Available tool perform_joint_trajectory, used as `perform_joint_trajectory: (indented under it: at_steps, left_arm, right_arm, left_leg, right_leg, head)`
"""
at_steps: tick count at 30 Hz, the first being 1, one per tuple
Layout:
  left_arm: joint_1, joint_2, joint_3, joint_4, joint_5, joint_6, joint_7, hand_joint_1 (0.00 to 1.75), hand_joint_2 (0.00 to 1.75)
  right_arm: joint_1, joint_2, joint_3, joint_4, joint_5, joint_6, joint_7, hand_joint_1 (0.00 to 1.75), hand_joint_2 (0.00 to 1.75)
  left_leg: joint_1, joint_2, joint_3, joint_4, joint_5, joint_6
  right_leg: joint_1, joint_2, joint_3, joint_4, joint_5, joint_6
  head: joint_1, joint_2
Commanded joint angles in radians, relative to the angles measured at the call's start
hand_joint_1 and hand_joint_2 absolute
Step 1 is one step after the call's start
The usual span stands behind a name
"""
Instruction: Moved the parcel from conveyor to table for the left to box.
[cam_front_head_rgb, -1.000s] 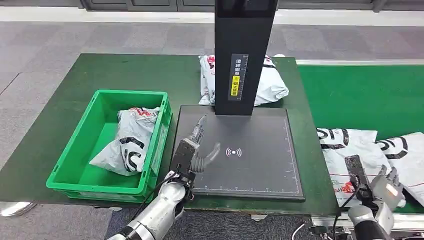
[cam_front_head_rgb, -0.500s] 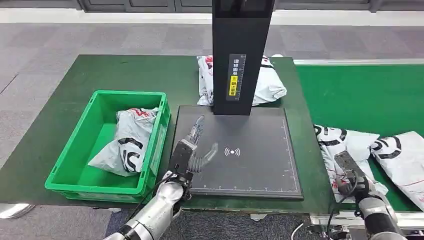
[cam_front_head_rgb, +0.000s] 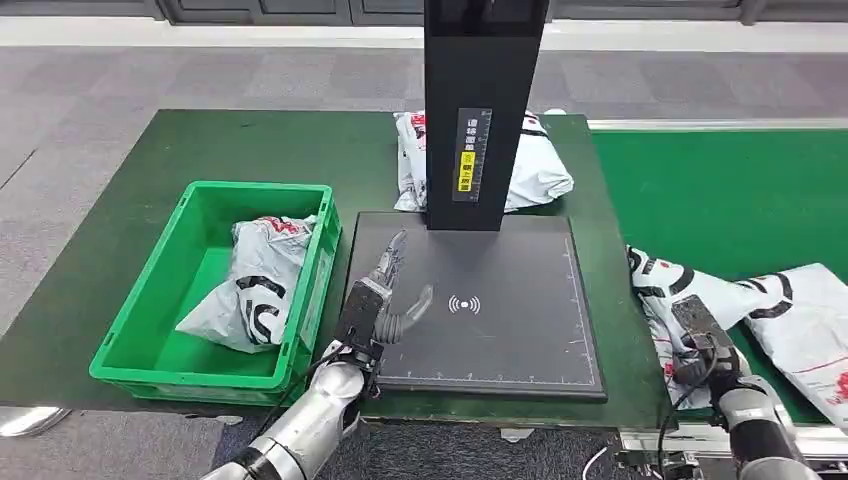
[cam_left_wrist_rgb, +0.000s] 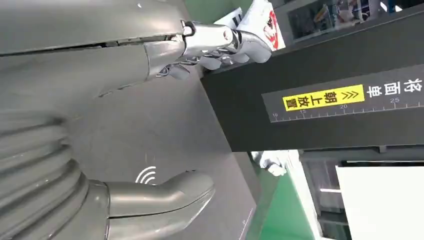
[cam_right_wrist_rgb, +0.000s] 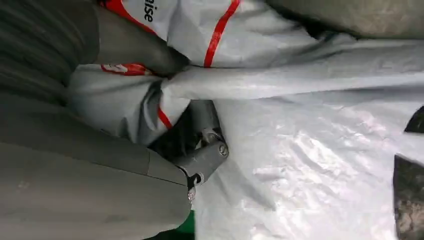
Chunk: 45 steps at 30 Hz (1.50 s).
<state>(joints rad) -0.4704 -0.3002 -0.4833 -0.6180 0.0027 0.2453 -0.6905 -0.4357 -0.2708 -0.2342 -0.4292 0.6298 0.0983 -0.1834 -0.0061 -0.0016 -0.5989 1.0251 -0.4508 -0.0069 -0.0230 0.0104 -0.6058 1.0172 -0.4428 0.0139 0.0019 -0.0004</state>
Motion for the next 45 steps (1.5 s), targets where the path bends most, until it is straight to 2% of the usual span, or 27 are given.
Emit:
perform_joint_trajectory:
  at_steps: [1,6,9,10,11,13,15,17,18,19,20,21,23,25,26,28,33,37,39,45]
  left_arm:
    - [-0.037,0.036,-0.037,0.055,0.004,-0.009,0.003,0.00,1.75]
    - [-0.028,0.038,-0.030,0.040,-0.001,-0.004,0.014,0.00,1.75]
    - [-0.022,0.041,-0.015,0.028,-0.001,-0.009,0.025,0.00,1.75]
    - [-0.021,0.040,-0.008,0.027,-0.009,-0.010,0.028,0.00,1.75]
    - [-0.025,0.036,-0.002,0.033,-0.015,-0.009,0.032,0.00,1.75]
    - [-0.032,0.030,0.004,0.039,-0.018,-0.006,0.037,0.00,1.75]
    - [-0.040,0.024,0.013,0.044,-0.023,-0.003,0.042,0.00,1.75]
    - [-0.046,0.022,0.022,0.048,-0.025,-0.001,0.041,0.00,1.75]
    - [-0.040,0.039,0.071,0.034,0.008,0.033,0.005,0.00,1.75]
    - [-0.042,0.054,0.077,0.028,0.018,0.029,0.003,0.00,1.75]
    - [-0.047,0.066,0.094,0.024,0.031,0.036,-0.002,0.00,1.75]
    - [-0.049,0.070,0.105,0.022,0.033,0.034,-0.002,0.00,1.75]
    - [-0.055,0.071,0.110,0.015,0.025,0.030,-0.003,0.00,1.75]
    - [-0.067,0.059,0.106,0.012,0.023,0.025,0.003,0.00,1.75]
    - [-0.070,0.054,0.105,0.013,0.021,0.029,0.007,0.00,1.75]
    - [-0.071,0.050,0.105,0.014,0.020,0.033,0.009,0.00,1.75]
    - [-0.085,0.035,0.094,0.019,0.011,0.027,0.012,0.00,1.75]
    - [-0.073,0.036,0.100,0.000,0.010,0.031,0.009,0.00,1.75]
    - [-0.074,0.036,0.105,0.000,0.010,0.032,0.006,0.00,1.75]
    - [-0.076,0.035,0.106,0.000,0.009,0.033,0.006,0.00,1.75]
  right_arm:
    - [-0.035,0.041,0.073,0.120,0.059,0.115,-0.027,1.75,1.75]
    - [-0.045,0.065,0.084,0.119,0.063,0.085,-0.018,1.75,1.75]
    - [-0.066,0.088,0.086,0.113,0.063,0.025,-0.005,1.75,1.75]
    - [-0.075,0.095,0.078,0.110,0.058,-0.007,-0.007,1.75,1.75]
    - [-0.080,0.111,0.062,0.083,0.050,-0.096,-0.034,1.75,1.75]
    - [-0.087,0.141,0.034,0.028,0.024,-0.191,-0.096,1.75,1.75]
    - [-0.068,0.189,-0.008,-0.108,-0.056,-0.229,-0.184,1.75,1.75]
    - [-0.010,0.233,-0.010,-0.305,-0.149,-0.221,-0.222,1.75,1.75]
    - [0.150,0.258,0.114,-0.694,-0.351,-0.117,-0.383,1.75,1.75]
    - [0.229,0.236,0.225,-0.891,-0.400,-0.137,-0.274,1.75,1.75]
    - [0.272,0.189,0.351,-1.014,-0.443,-0.165,-0.223,1.75,1.75]
    - [0.282,0.162,0.424,-1.049,-0.451,-0.192,-0.208,1.75,1.75]
    - [0.270,0.160,0.499,-1.054,-0.441,-0.227,-0.225,1.75,1.75]
    - [0.256,0.182,0.530,-1.050,-0.441,-0.231,-0.228,1.75,1.75]
    - [0.252,0.186,0.536,-1.049,-0.438,-0.236,-0.226,1.75,1.75]
    - [0.251,0.183,0.535,-1.046,-0.439,-0.235,-0.227,1.75,1.75]
    - [0.223,0.184,0.552,-1.017,-0.435,-0.238,-0.224,1.75,1.75]
    - [0.222,0.172,0.565,-0.995,-0.445,-0.224,-0.226,1.75,1.75]
    - [0.191,0.184,0.583,-0.956,-0.471,-0.178,-0.216,1.75,1.75]
    - [0.167,0.195,0.592,-0.927,-0.472,-0.173,-0.214,1.75,1.75]
  left_leg:
    - [0.002,0.001,0.001,0.000,-0.001,-0.001]
    - [0.003,0.002,0.002,-0.002,0.000,-0.002]
    - [0.003,0.003,0.002,-0.001,-0.001,-0.002]
    - [0.004,0.005,0.002,-0.002,0.000,-0.002]
    - [0.004,0.005,0.002,-0.001,-0.001,-0.002]
    - [0.005,0.007,0.002,-0.003,0.000,-0.002]
    - [0.004,0.008,0.001,-0.002,0.000,-0.002]
    - [0.004,0.009,-0.001,-0.001,0.000,-0.002]
    - [0.004,0.012,-0.004,-0.001,0.000,-0.003]
    - [0.003,0.010,-0.008,-0.001,0.000,-0.003]
    - [0.004,0.012,-0.011,-0.001,0.000,-0.004]
    - [0.003,0.010,-0.013,-0.001,0.000,-0.004]
    - [0.005,0.015,-0.011,-0.002,-0.001,-0.006]
    - [0.004,0.011,-0.010,-0.002,0.000,-0.007]
    - [0.004,0.009,-0.003,-0.001,0.001,-0.008]
    - [0.004,0.008,-0.002,-0.002,0.002,-0.010]
    - [0.007,0.001,-0.004,-0.002,0.004,-0.009]
    - [0.006,0.000,-0.006,-0.002,0.004,-0.009]
    - [0.005,0.000,-0.006,-0.002,0.004,-0.008]
    - [0.006,0.001,-0.005,-0.002,0.004,-0.009]
  right_leg:
    - [0.002,0.000,0.002,-0.002,0.000,-0.001]
    - [0.004,0.001,0.003,-0.004,0.001,-0.002]
    - [0.003,0.002,0.002,-0.002,0.001,-0.002]
    - [0.004,0.004,0.002,-0.003,0.002,-0.003]
    - [0.004,0.004,0.002,-0.002,0.001,-0.002]
    - [0.005,0.006,0.002,-0.004,0.003,-0.003]
    - [0.005,0.007,0.000,-0.003,0.003,-0.003]
    - [0.004,0.008,-0.001,-0.001,0.003,-0.004]
    - [0.004,0.011,-0.003,-0.001,0.005,-0.005]
    - [0.004,0.010,-0.003,0.000,0.003,-0.004]
    - [0.004,0.011,-0.004,0.000,0.004,-0.005]
    - [0.004,0.010,-0.005,0.001,0.004,-0.005]
    - [0.005,0.014,-0.006,0.001,0.004,-0.008]
    - [0.005,0.011,-0.006,0.001,0.003,-0.008]
    - [0.005,0.009,-0.007,0.003,0.002,-0.008]
    - [0.006,0.008,-0.007,0.003,0.002,-0.009]
    - [0.007,0.000,-0.006,0.002,0.002,-0.009]
    - [0.006,-0.001,-0.006,0.002,0.002,-0.008]
    - [0.005,-0.001,-0.006,0.002,0.002,-0.008]
    - [0.007,-0.001,-0.005,0.000,0.003,-0.009]
  head:
    - [0.000,0.000]
    - [0.000,0.000]
    - [0.000,0.000]
    - [0.000,0.000]
    - [0.000,0.000]
    - [0.000,0.000]
    - [0.000,0.000]
    - [0.000,0.000]
    - [0.000,0.000]
    - [0.000,0.000]
    - [0.000,0.000]
    - [0.000,0.000]
    - [0.000,0.000]
    - [0.000,0.000]
    - [0.000,0.000]
    - [0.000,0.000]
    - [0.000,0.000]
    - [0.000,0.000]
    - [0.000,0.000]
    - [0.000,0.000]
